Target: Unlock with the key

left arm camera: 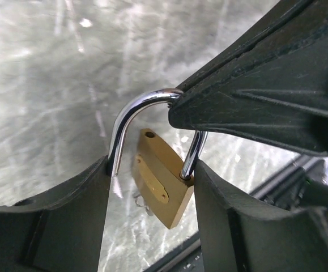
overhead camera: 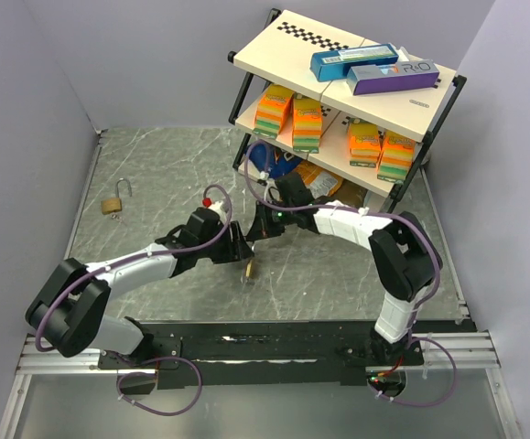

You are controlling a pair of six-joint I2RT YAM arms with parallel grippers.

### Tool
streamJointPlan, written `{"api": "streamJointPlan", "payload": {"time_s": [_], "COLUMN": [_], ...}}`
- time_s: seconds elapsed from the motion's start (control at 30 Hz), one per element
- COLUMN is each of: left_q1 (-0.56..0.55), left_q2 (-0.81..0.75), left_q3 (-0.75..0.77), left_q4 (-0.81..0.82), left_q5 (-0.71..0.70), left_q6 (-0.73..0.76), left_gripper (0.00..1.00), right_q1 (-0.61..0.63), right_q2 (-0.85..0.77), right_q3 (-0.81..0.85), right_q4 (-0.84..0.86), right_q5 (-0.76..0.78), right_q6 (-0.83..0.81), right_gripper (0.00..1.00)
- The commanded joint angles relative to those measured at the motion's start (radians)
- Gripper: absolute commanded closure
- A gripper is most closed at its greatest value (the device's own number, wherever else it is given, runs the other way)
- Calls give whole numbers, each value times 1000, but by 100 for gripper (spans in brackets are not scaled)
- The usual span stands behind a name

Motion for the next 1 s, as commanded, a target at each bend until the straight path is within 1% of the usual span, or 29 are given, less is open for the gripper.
{"api": "streamJointPlan", "payload": {"time_s": [0.0,0.07,0.2,0.37,0.47,0.6,0.67,0.7,0.77,0.8,0.87,0.9,0.97], "left_q1": [-4,-4,-5,-5,-5,-5,-5,-5,-5,-5,-5,-5,-5], "left_q2": [-25,-22,-19,1,16,33,35,33,36,38,47,47,45], "left_q3": [35,33,27,32,41,52,53,53,56,58,65,67,75], "left_q4": [-132,-153,-175,-210,-228,-262,-262,-265,-279,-283,-310,-320,-346], "left_q5": [-196,-204,-245,-296,-319,-365,-366,-373,-385,-392,-408,-412,-426], "left_q6": [2,-1,-11,-18,-19,-22,-19,-18,-18,-18,-19,-22,-27], "left_gripper": [83,83,84,84,82,73,69,65,60,55,50,44,34], "right_q1": [41,45,53,53,53,53,53,54,51,51,54,54,54], "right_q2": [37,61,98,166,202,238,253,258,270,275,284,287,294], "right_q3": [82,102,134,174,197,227,240,244,254,255,258,258,257], "right_q4": [-12,-23,-20,34,64,72,75,77,81,83,95,98,106], "right_q5": [130,172,198,135,92,75,74,72,69,68,66,65,65], "right_q6": [3,12,23,27,29,30,32,33,38,42,49,50,50], "right_gripper": [100,100,100,100,100,100,100,100,100,100,100,100,100]}}
